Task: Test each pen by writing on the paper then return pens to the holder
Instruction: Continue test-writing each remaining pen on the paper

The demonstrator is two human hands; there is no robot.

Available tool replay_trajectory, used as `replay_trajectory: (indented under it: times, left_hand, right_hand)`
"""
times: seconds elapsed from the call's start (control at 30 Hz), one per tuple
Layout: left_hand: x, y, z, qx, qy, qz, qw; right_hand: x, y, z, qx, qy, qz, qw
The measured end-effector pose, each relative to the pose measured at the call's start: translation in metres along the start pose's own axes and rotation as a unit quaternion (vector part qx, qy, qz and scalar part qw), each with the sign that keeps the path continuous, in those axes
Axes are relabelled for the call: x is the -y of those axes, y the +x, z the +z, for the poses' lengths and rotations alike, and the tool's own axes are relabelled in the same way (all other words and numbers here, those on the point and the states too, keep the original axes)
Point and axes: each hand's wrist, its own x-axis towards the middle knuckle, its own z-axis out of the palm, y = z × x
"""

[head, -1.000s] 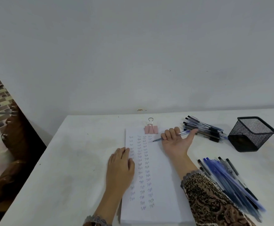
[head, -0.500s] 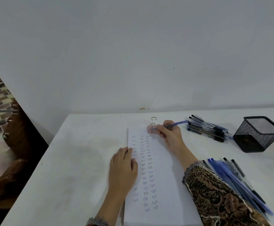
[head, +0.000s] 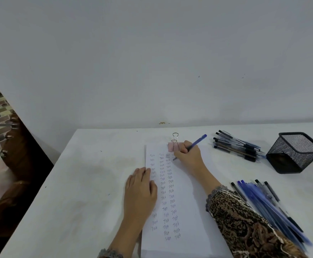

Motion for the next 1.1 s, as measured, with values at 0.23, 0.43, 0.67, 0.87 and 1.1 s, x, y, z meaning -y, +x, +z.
replay_trajectory:
  times: [0.23,0.43,0.67,0.87,1.1]
  left_hand:
    - [-0.001,0.000,-0.003,0.030,0.003,0.000,1.000]
    - [-0.001,0.001,-0.002,0.031,-0.003,-0.001,1.000]
    - [0.001,0.001,0.000,0.019,-0.002,0.004,1.000]
    - [0.001,0.001,-0.001,0.025,-0.003,0.003,1.000]
    - [0.000,0.001,-0.002,0.025,-0.005,0.003,1.000]
  right_hand:
    - [-0.005,0.002,-0.001,0.011,-0.034,-0.009,0.999]
    - [0.002,-0.002,-0.002,-0.016,-0.041,-0.004,0.999]
    - [0.002,-0.003,0.001,-0.018,-0.051,-0.019,0.998]
    - [0.009,-0.007,-0.001,-0.047,-0.064,-0.032,0.996]
    - [0.013,-0.009,-0.001,-0.062,-0.070,-0.034,0.995]
